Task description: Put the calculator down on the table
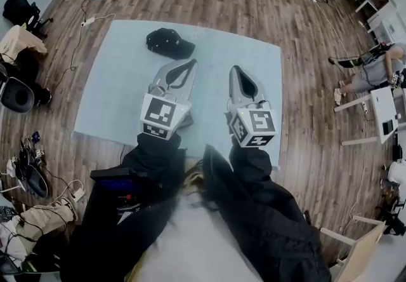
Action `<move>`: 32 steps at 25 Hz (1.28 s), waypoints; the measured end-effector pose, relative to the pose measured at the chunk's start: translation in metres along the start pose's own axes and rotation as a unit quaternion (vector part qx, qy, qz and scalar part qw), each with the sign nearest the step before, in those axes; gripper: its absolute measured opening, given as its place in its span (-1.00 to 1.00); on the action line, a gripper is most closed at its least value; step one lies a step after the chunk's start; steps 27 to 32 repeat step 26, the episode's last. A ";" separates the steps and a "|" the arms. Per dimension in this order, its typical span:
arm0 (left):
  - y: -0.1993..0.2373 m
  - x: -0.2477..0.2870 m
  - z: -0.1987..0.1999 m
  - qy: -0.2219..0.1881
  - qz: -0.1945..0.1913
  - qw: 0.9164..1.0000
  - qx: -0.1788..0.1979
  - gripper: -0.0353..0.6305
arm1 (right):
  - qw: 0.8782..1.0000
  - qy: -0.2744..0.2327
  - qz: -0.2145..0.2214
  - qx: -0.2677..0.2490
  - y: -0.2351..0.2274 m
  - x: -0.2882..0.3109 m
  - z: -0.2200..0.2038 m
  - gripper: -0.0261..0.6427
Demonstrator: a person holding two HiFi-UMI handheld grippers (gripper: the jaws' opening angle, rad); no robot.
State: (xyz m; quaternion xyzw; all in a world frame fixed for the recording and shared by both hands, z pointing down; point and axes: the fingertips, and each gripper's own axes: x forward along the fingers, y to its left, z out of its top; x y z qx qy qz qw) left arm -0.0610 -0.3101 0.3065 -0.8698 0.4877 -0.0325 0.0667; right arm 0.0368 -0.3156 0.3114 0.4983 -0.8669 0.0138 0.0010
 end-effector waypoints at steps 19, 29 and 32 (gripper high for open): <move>0.007 -0.005 0.019 -0.026 0.011 0.999 -0.017 -0.89 | 1.000 -0.026 0.004 -0.015 0.006 0.000 0.021 -0.92; 0.009 -0.004 0.015 -0.025 0.013 0.999 -0.023 -0.89 | 0.999 -0.030 0.003 -0.018 0.006 0.000 0.021 -0.92; 0.009 -0.004 0.015 -0.025 0.013 0.999 -0.023 -0.89 | 0.999 -0.030 0.003 -0.018 0.006 0.000 0.021 -0.92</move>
